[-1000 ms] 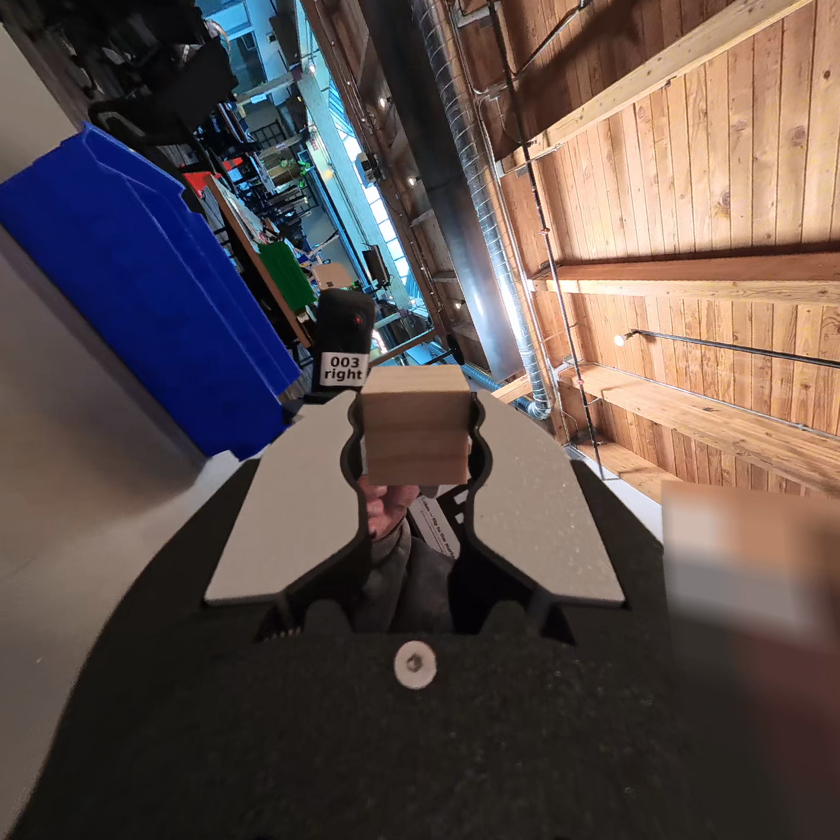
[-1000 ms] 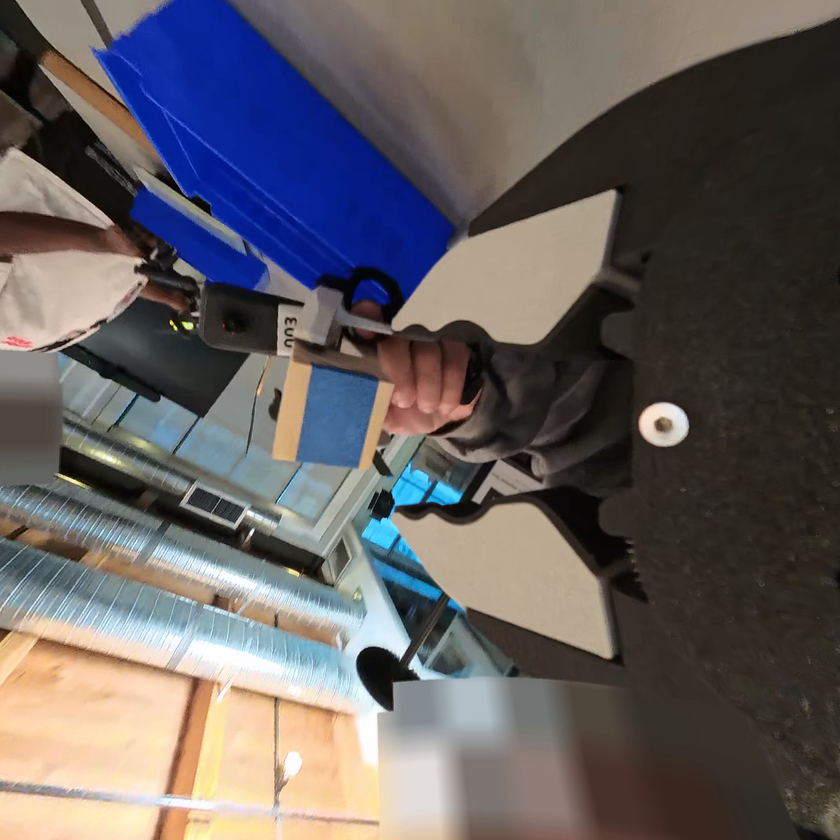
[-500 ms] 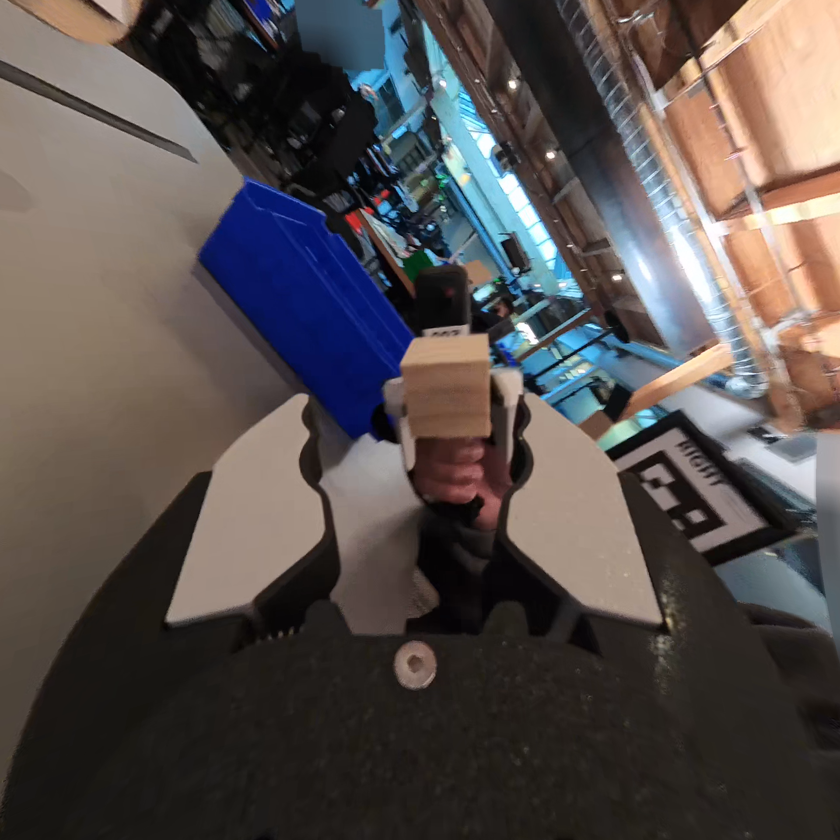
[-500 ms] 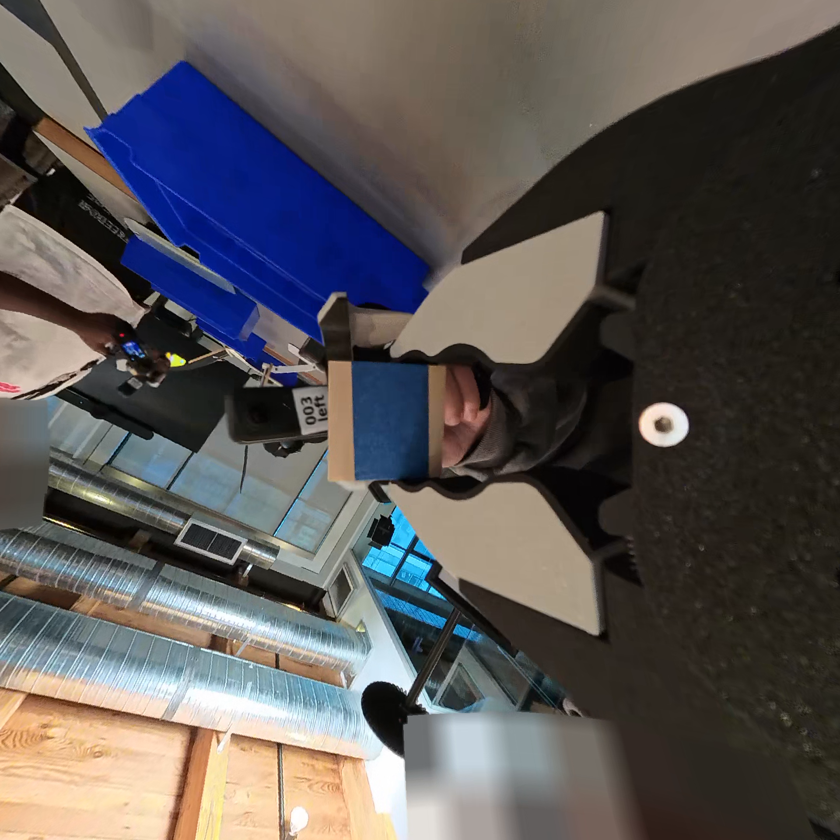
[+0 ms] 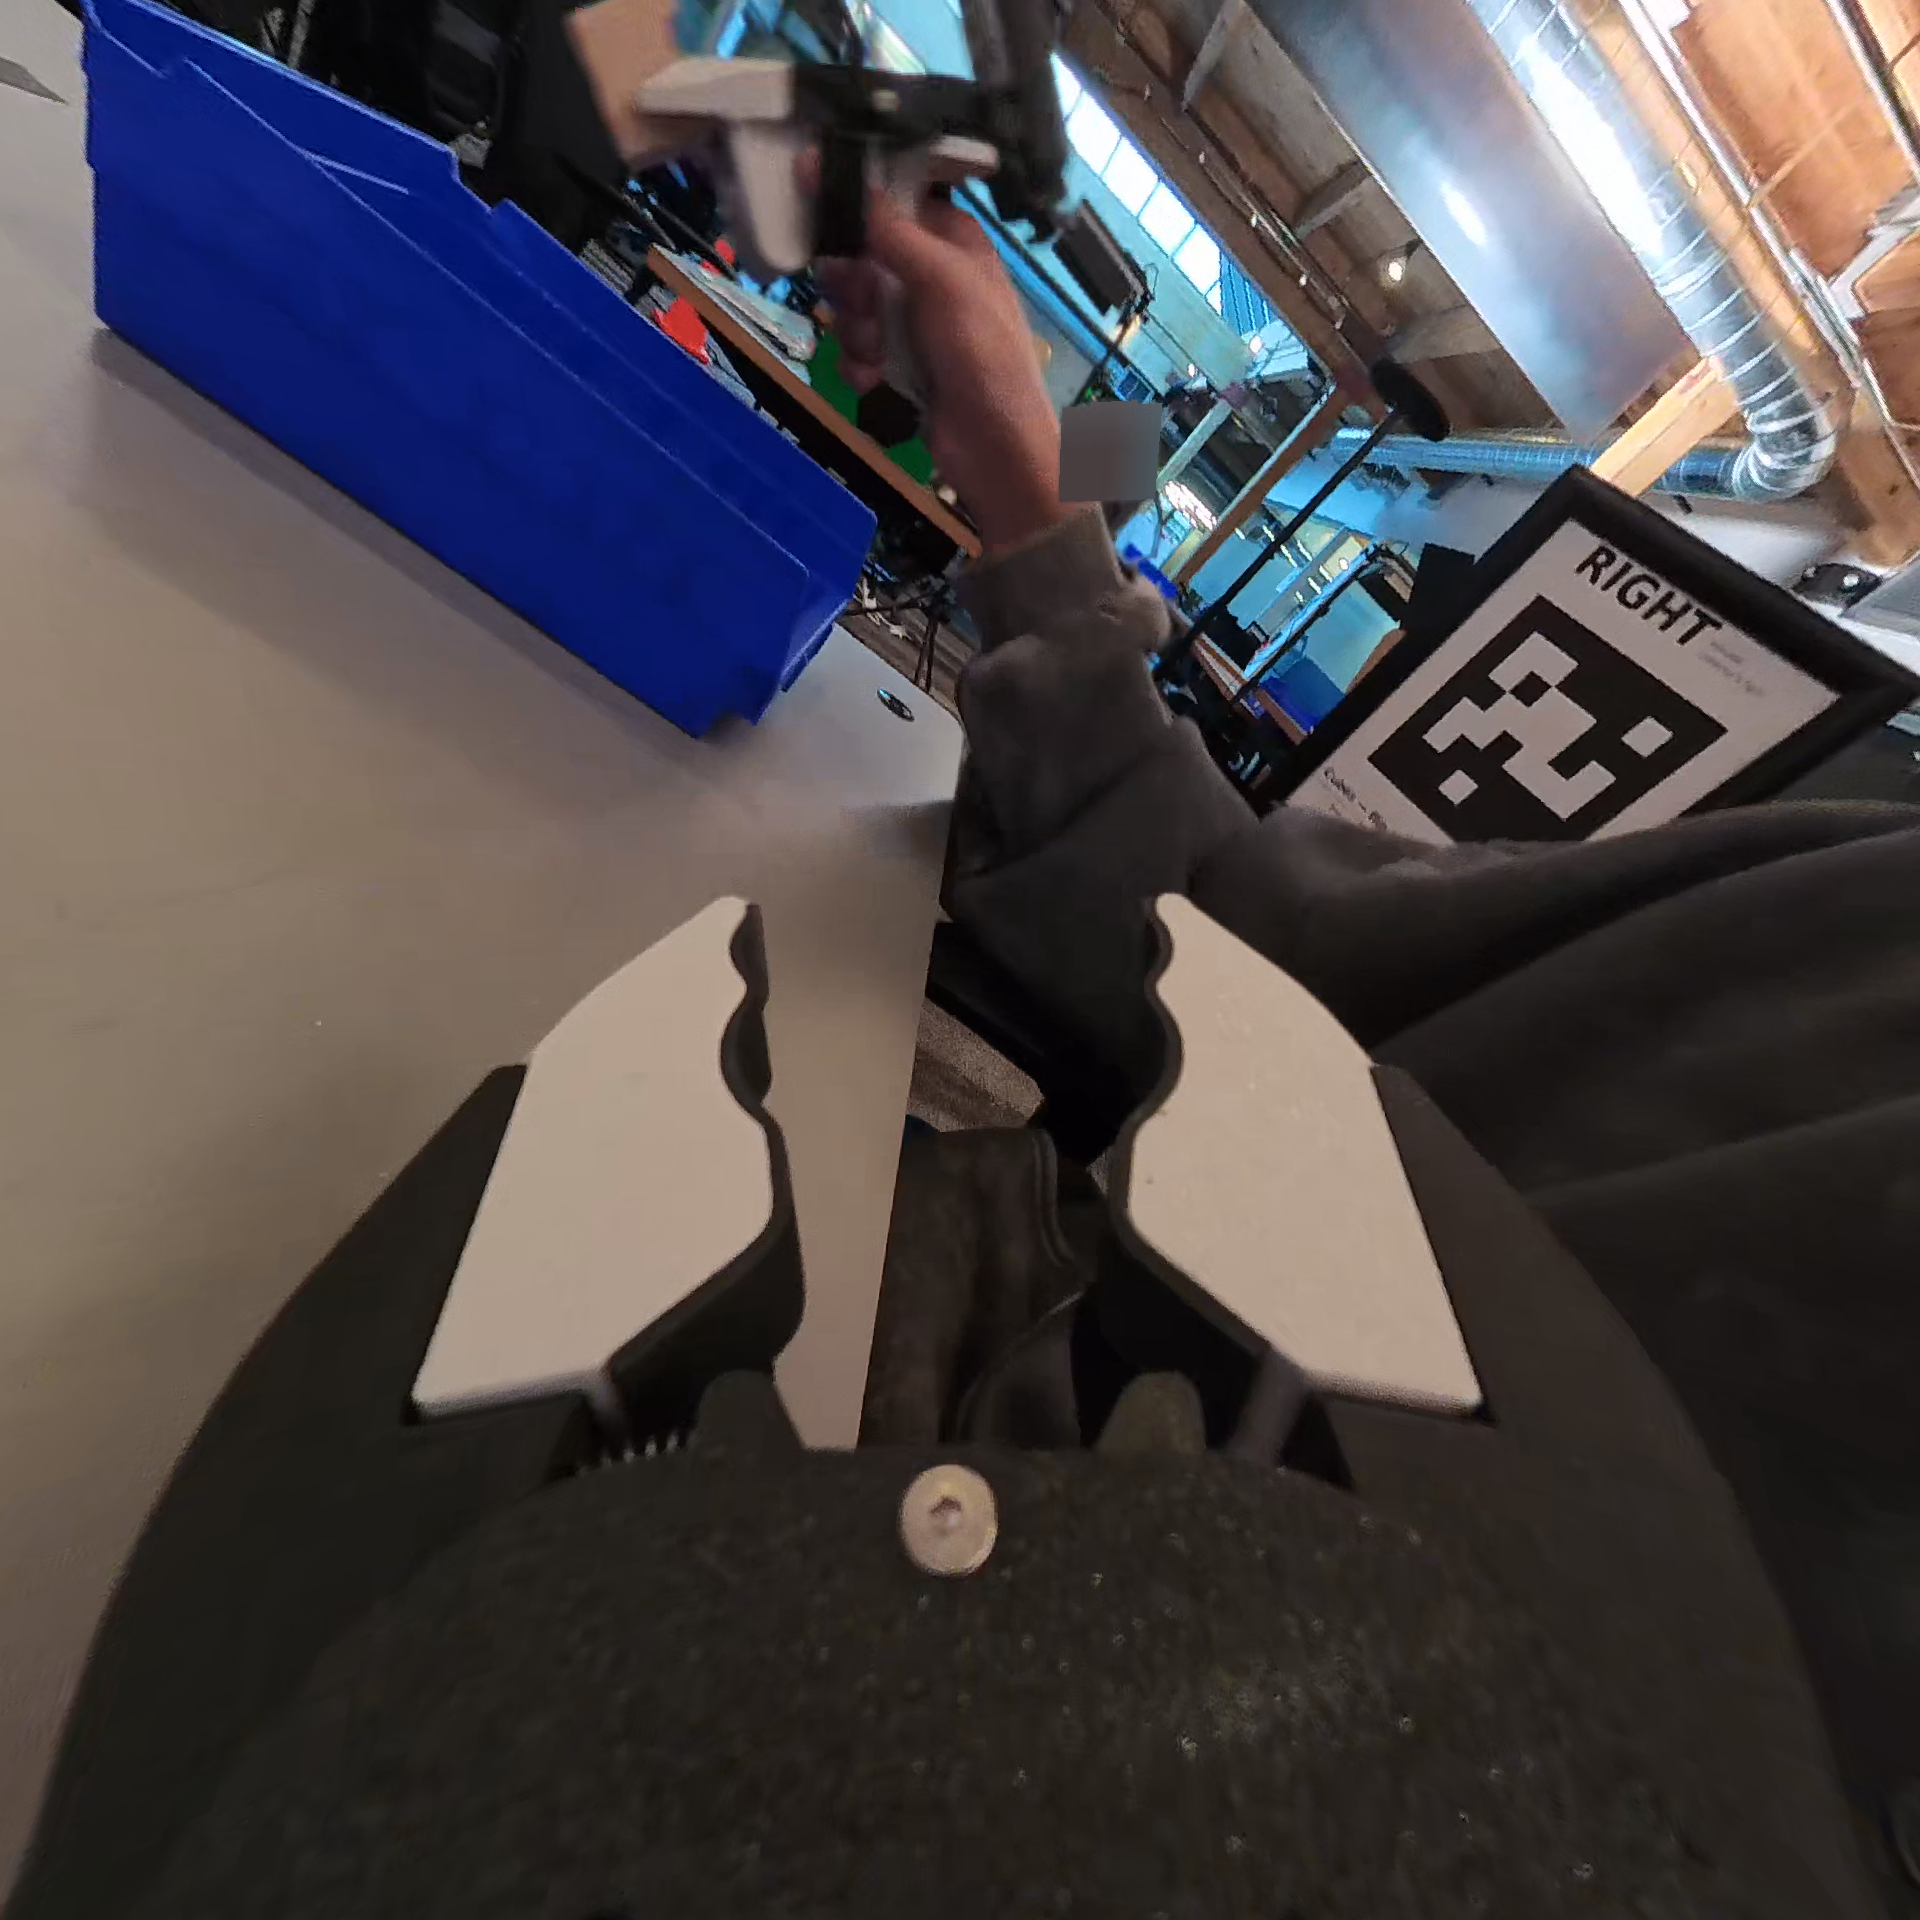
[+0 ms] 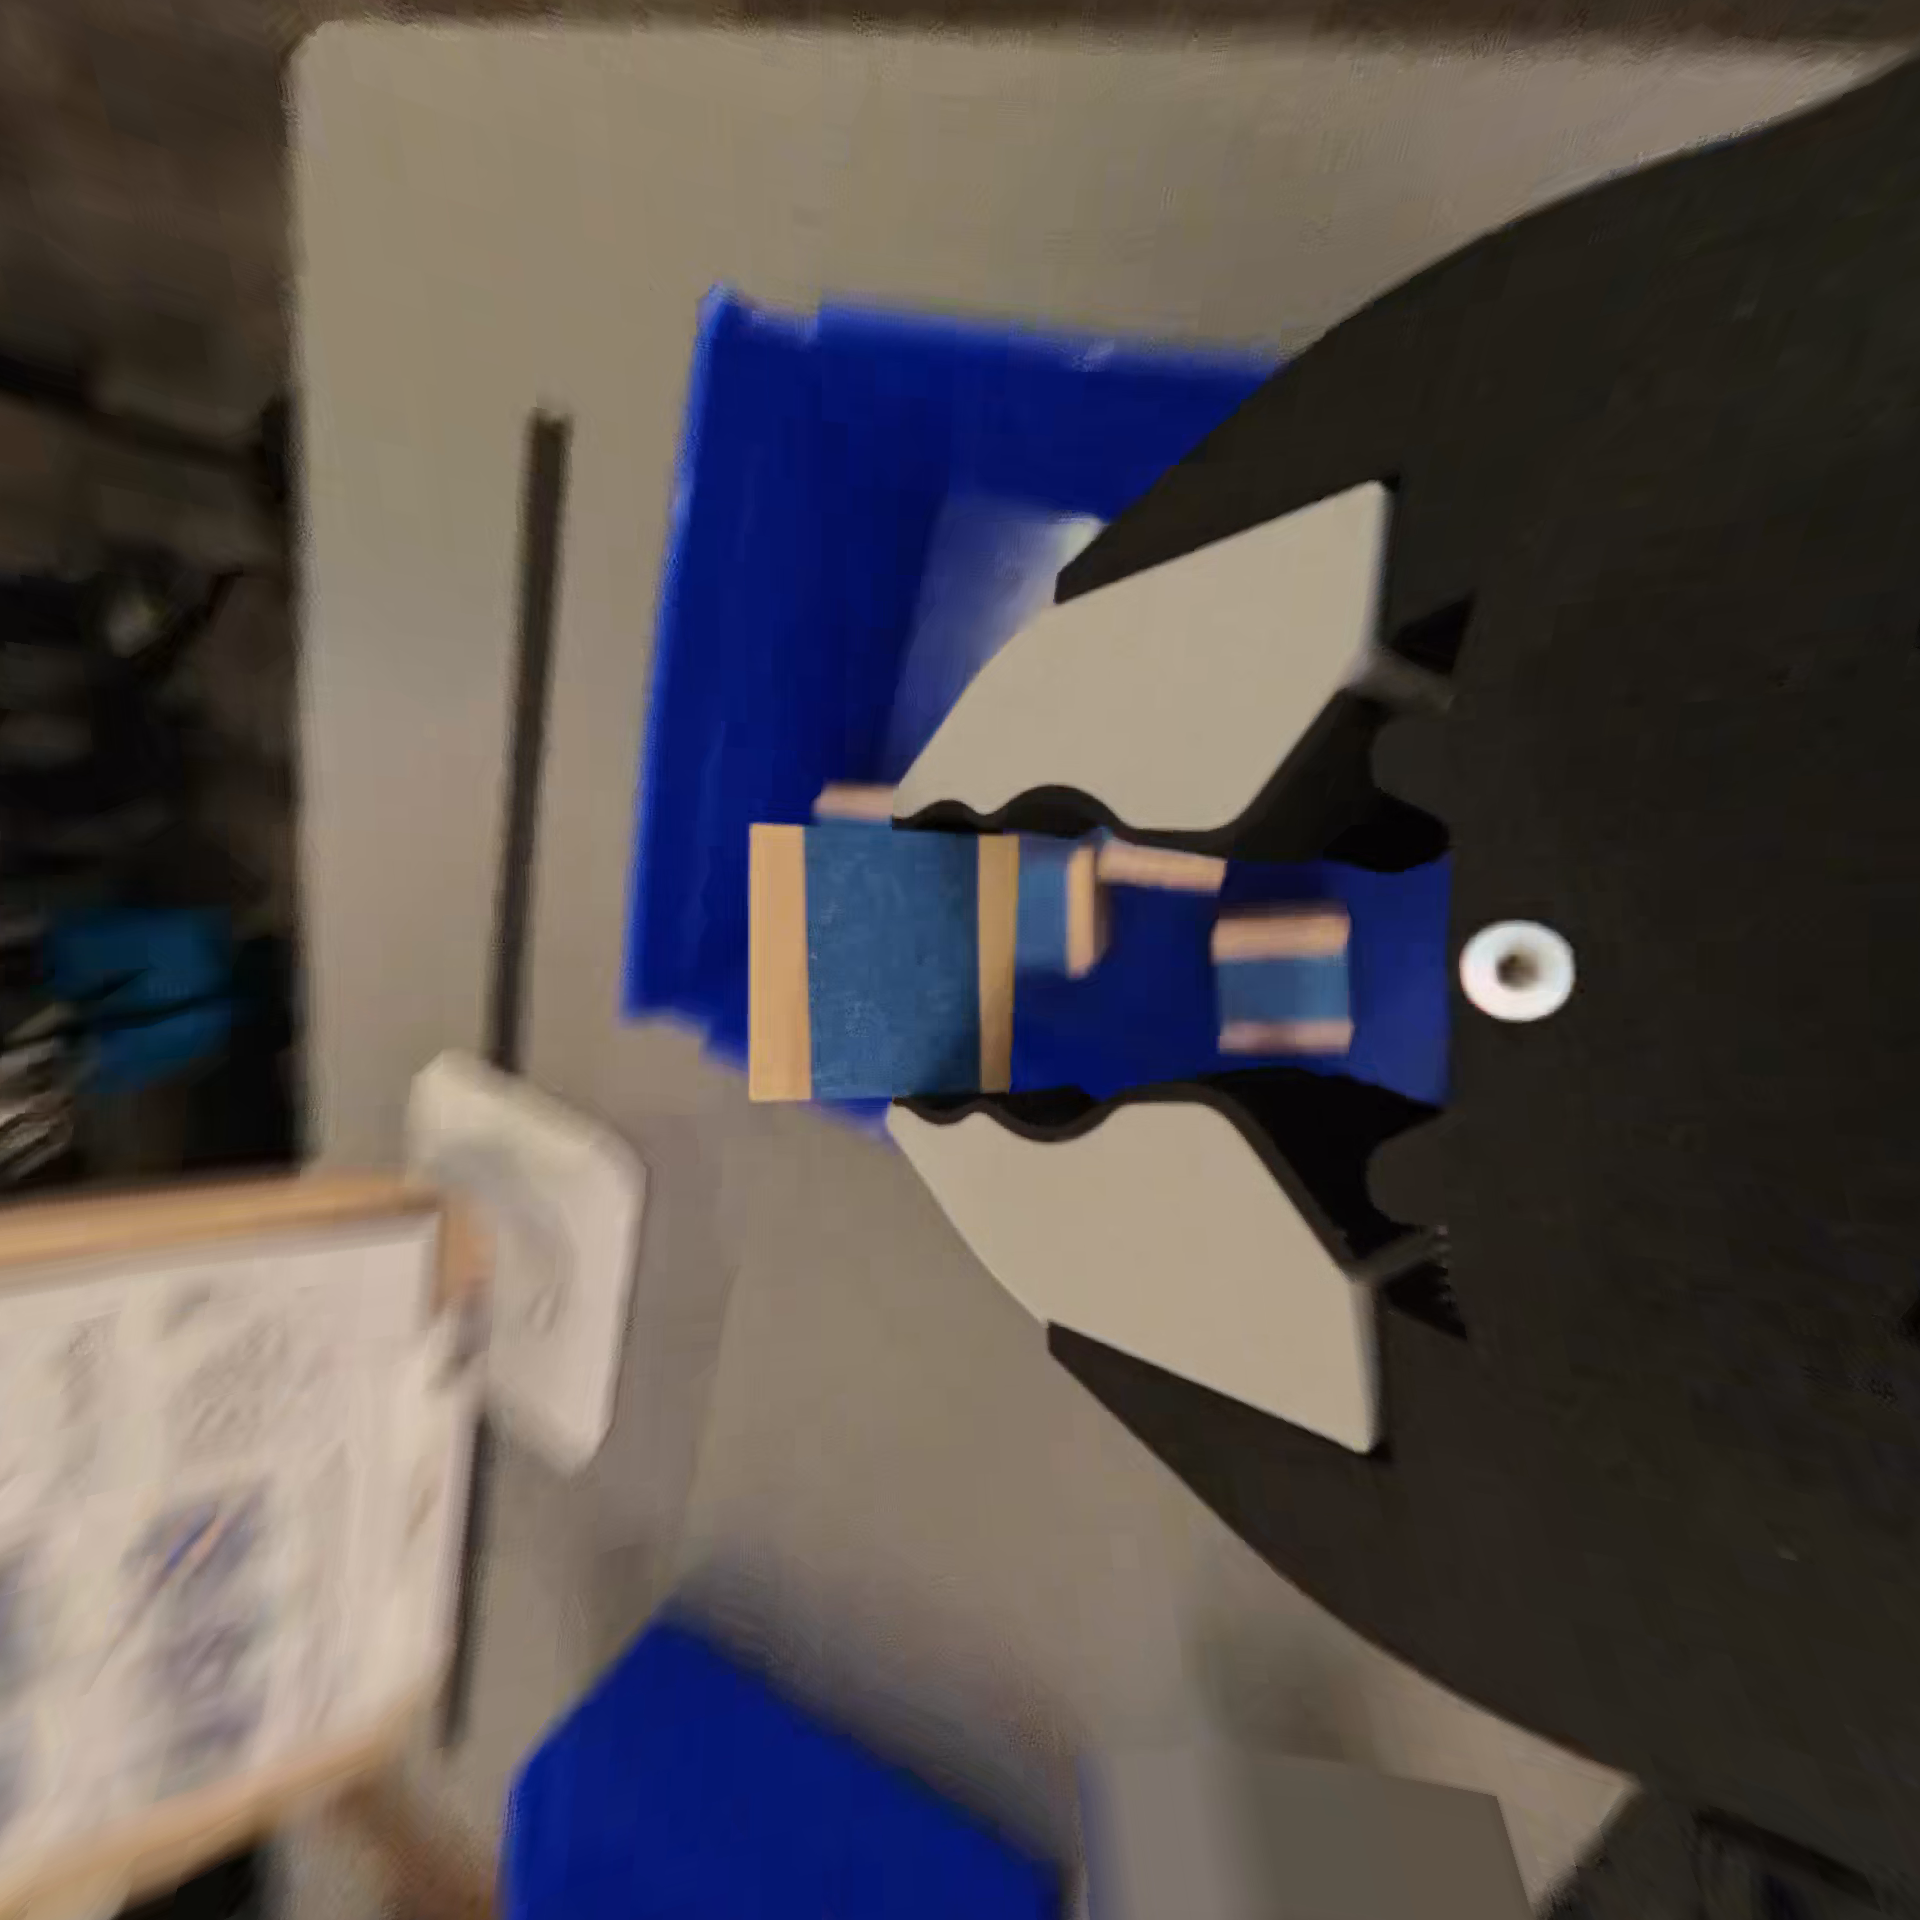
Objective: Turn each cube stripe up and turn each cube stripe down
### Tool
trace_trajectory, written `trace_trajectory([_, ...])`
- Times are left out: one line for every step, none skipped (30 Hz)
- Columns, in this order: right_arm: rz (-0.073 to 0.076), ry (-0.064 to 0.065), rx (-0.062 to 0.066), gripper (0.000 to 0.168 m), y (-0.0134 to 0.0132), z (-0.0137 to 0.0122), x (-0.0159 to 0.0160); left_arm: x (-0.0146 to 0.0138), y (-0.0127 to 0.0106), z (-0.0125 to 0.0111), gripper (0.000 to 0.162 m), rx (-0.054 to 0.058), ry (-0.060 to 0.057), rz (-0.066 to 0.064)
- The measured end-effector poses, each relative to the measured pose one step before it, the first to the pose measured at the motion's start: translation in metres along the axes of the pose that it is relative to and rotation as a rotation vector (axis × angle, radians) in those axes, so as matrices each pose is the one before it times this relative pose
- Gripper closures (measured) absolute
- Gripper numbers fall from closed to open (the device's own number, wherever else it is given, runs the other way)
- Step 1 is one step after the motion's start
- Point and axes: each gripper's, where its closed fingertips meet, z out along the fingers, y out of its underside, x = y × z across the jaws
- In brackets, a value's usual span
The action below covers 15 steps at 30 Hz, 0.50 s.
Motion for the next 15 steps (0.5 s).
trace_trajectory([-0.0009, 0.0712, -0.0942, 0.122, 0.01426, 0.01393, 0.02252, 0.00039, 0.00240, 0.00169, 0.096, -0.0145, 0.0050, 0.0064])
trace_trajectory([-0.0004, 0.0635, -0.0811, 0.122, 0.01227, 0.01575, 0.01746, 0.00016, 0.00273, 0.00207, 0.097, -0.0116, 0.0014, 0.0053])
trace_trajectory([-0.0105, 0.0488, -0.0623, 0.122, 0.00869, 0.01586, 0.01175, 0.00021, 0.00349, 0.00241, 0.096, -0.0168, 0.0023, 0.0026])
trace_trajectory([-0.0081, 0.0435, -0.0611, 0.122, 0.00731, 0.01500, 0.00888, 0.00027, 0.00363, 0.00257, 0.097, -0.0189, 0.0036, 0.0008])
trace_trajectory([-0.0112, 0.0347, -0.0574, 0.122, 0.00518, 0.01341, 0.00607, 0.00038, 0.00308, 0.00230, 0.096, -0.0148, 0.0029, -0.0001])
trace_trajectory([-0.0094, 0.0242, -0.0379, 0.122, 0.00160, 0.01157, 0.00361, 0.00038, 0.00233, 0.00199, 0.096, -0.0106, 0.0019, 0.0008])
trace_trajectory([-0.0015, 0.0205, -0.0370, 0.122, 0.00053, 0.01050, 0.00275, 0.00020, 0.00250, 0.00175, 0.096, -0.0127, 0.0006, 0.0017])
trace_trajectory([-0.0025, 0.0210, -0.0365, 0.122, 0.00017, 0.00991, 0.00259, -0.00007, 0.00245, 0.00148, 0.096, -0.0135, -0.0020, 0.0026])
trace_trajectory([-0.0020, 0.0223, -0.0448, 0.122, 0.00076, 0.00932, 0.00246, 0.00030, 0.00179, 0.00117, 0.096, -0.0105, -0.0006, 0.0034])
trace_trajectory([-0.0036, 0.0220, -0.0387, 0.122, 0.00008, 0.00811, 0.00197, 0.00073, 0.00093, 0.00080, 0.096, -0.0054, 0.0009, 0.0039])
trace_trajectory([-0.0029, 0.0127, -0.0246, 0.122, -0.00125, 0.00643, 0.00038, 0.00066, 0.00046, 0.00044, 0.096, -0.0040, -0.0005, 0.0027])
trace_trajectory([0.0031, 0.0118, -0.0237, 0.122, -0.00063, 0.00503, 0.00044, 0.00081, 0.00015, 0.00028, 0.096, -0.0029, 0.0011, 0.0022])
trace_trajectory([0.0027, 0.0111, -0.0244, 0.122, 0.00073, 0.00401, 0.00073, 0.00079, -0.00001, -0.00003, 0.096, -0.0025, 0.0025, 0.0017])
trace_trajectory([0.0066, 0.0017, -0.0245, 0.122, 0.00173, 0.00307, 0.00006, 0.00008, -0.00003, -0.00023, 0.096, -0.0013, 0.0003, 0.0001])
trace_trajectory([0.0080, -0.0088, -0.0096, 0.122, 0.00094, 0.00233, -0.00102, -0.00039, -0.00018, -0.00038, 0.096, 0.0008, -0.0010, -0.0015])
